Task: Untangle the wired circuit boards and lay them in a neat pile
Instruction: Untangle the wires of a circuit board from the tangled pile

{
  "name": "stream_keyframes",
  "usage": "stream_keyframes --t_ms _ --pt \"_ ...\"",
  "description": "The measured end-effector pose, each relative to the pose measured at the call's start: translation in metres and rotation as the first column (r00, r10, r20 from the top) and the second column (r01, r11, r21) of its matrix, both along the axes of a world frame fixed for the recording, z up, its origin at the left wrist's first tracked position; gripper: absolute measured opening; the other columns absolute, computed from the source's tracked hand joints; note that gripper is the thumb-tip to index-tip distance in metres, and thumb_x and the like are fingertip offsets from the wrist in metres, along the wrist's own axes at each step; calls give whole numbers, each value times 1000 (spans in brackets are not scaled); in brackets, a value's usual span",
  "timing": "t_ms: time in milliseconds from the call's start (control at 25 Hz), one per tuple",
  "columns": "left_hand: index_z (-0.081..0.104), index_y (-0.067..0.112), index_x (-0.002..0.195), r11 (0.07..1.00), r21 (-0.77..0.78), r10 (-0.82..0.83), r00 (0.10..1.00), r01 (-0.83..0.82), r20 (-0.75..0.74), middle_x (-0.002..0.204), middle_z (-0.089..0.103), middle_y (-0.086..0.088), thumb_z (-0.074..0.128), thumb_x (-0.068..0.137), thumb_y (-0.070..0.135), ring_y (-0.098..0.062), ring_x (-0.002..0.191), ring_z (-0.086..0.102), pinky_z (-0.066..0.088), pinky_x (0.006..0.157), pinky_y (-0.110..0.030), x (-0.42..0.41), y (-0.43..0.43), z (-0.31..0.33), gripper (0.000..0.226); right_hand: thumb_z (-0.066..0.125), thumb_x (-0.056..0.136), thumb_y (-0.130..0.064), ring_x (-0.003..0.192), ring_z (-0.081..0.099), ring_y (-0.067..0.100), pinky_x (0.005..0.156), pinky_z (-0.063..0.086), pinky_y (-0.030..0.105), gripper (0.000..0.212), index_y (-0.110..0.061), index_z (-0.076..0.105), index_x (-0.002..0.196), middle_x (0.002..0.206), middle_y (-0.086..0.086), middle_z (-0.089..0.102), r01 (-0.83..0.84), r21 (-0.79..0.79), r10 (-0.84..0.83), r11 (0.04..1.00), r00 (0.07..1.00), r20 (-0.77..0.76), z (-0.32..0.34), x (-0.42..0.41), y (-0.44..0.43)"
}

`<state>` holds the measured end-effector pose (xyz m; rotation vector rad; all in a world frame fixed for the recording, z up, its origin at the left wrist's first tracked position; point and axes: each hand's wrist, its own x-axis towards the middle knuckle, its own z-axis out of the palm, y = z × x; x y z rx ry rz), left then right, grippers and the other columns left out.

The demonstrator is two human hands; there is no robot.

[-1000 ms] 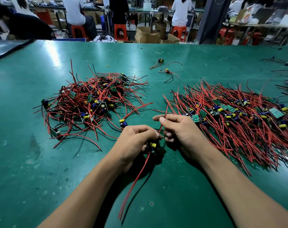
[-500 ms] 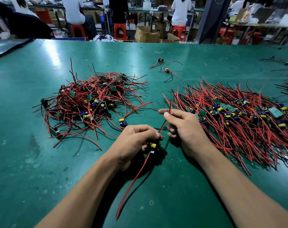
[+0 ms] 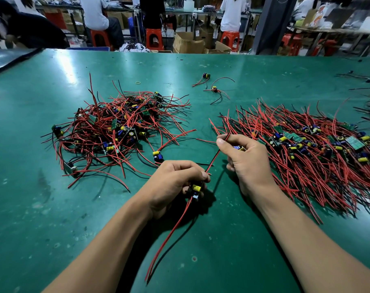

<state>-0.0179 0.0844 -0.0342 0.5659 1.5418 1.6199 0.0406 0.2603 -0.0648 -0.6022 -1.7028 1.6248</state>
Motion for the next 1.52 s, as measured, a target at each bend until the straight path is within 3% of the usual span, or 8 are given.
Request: stream_keyframes --t_ms 120,240,360,480,640,1000,1200,1520 --pt "68 5 69 1000 1 -8 1000 8 8 62 62 -9 58 87 -1 -19 52 56 46 51 -21 1 0 0 22 81 82 -16 39 32 5 39 31 17 11 -15 71 78 51 -10 48 44 -81 -46 996 999 -25 0 -1 0" --pt "66 6 62 1000 28 7 997 -9 74 62 61 -10 54 87 -4 -17 50 55 46 47 -21 0 -1 1 29 75 82 -4 39 29 5 37 27 17 15 -13 63 79 55 -7 51 -108 -291 61 950 984 -166 6 -1 -4" --pt "60 3 62 998 57 -5 991 -3 132 59 60 -8 49 85 -8 -14 44 54 44 42 -19 -1 -2 3 29 73 77 -2 44 34 5 40 29 16 17 -14 62 80 62 -8 58 -222 -341 138 913 958 -253 13 0 -4" --pt "62 4 61 998 69 -21 992 12 124 64 62 -10 50 86 -10 -15 48 55 46 44 -20 -1 -1 2 31 76 71 -5 42 35 5 39 28 16 19 -15 60 75 60 -7 59 -192 -393 101 899 965 -242 14 1 -3" --pt "62 2 64 999 51 -11 996 6 92 64 63 -10 52 86 -9 -15 50 56 46 44 -20 -1 0 0 27 75 80 1 40 35 5 38 27 17 25 -15 59 72 60 -5 59 -58 -283 19 957 990 -140 10 -1 -4" --pt "67 6 63 999 34 -2 996 -1 86 69 62 -15 55 87 -5 -21 56 54 45 50 -23 -2 0 -2 29 74 87 -8 40 35 5 37 28 17 27 -16 55 71 58 -9 53 20 -246 -55 969 989 -137 6 -1 -2" --pt "68 -1 80 997 48 56 993 -61 100 66 63 -13 61 89 1 -19 54 58 51 51 -22 -2 2 -7 12 79 84 -19 42 40 7 38 33 19 16 -16 65 91 69 -4 55 48 -217 -80 975 986 -145 10 0 0" --pt "62 -11 108 967 112 189 941 -227 282 84 66 -23 48 100 35 -25 63 68 58 54 -30 1 11 -4 49 74 90 -30 45 48 9 41 40 22 11 -20 67 91 67 -6 56 84 -112 -97 990 989 -108 8 3 1"
